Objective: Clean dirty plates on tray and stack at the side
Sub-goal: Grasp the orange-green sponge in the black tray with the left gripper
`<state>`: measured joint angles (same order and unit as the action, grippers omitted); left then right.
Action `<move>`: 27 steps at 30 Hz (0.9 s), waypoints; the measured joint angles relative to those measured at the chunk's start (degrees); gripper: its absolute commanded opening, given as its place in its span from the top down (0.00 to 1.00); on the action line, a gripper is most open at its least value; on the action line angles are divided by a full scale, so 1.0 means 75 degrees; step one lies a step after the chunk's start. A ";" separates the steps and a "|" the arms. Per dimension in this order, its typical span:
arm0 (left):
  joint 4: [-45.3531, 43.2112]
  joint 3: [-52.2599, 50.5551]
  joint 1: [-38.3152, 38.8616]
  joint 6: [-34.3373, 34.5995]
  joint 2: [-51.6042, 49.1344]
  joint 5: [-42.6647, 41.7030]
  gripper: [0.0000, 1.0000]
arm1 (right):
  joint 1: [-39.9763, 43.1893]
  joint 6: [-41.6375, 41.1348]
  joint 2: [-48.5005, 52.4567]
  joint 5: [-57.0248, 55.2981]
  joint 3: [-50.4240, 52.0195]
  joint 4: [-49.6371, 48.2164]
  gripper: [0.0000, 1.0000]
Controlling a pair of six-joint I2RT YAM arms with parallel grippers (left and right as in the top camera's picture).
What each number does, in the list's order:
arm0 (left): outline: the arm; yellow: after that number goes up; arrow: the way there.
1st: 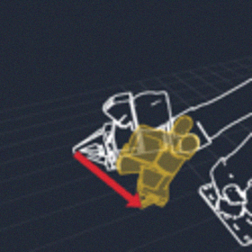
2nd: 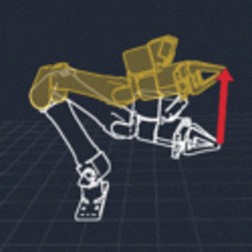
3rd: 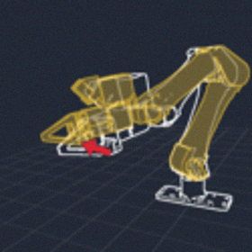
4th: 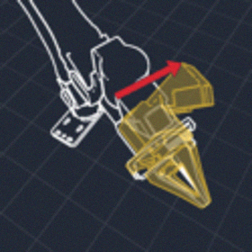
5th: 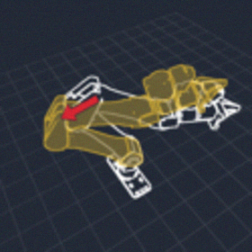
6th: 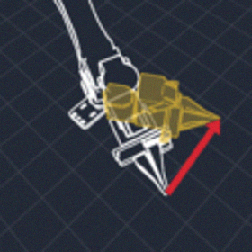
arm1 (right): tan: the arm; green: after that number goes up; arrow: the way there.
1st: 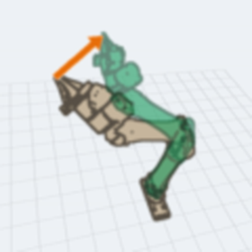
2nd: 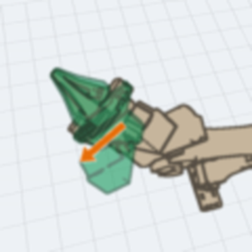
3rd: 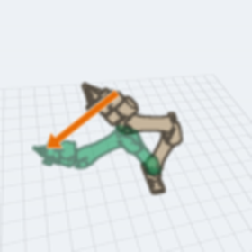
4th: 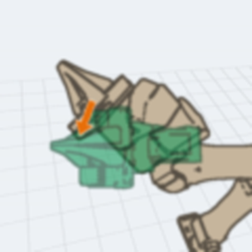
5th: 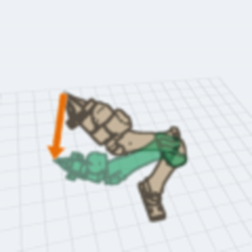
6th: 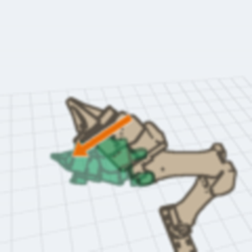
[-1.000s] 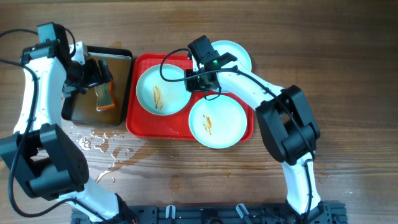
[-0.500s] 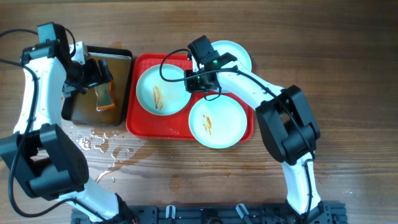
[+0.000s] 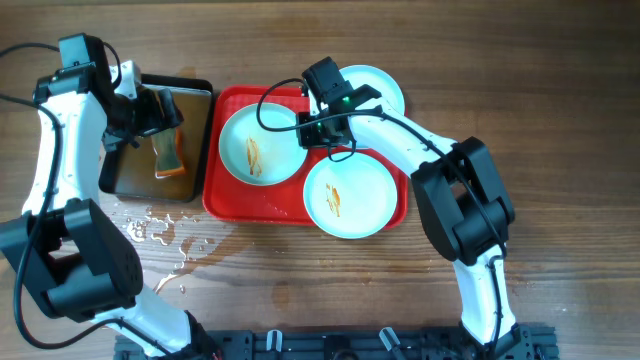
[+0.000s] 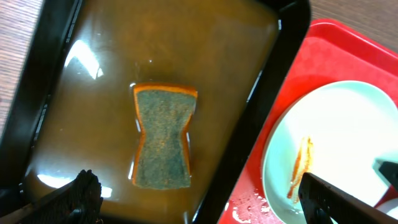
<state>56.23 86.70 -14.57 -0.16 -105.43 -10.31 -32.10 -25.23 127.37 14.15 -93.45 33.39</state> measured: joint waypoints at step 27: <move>0.0009 -0.0006 0.0012 0.1993 -0.0755 0.1402 0.05 | -0.0009 -0.0093 0.0006 -0.0131 0.0000 -0.0064 0.96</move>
<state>56.29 86.65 -14.48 14.79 -111.09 0.21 -32.16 -25.93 127.42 13.17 -93.45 32.91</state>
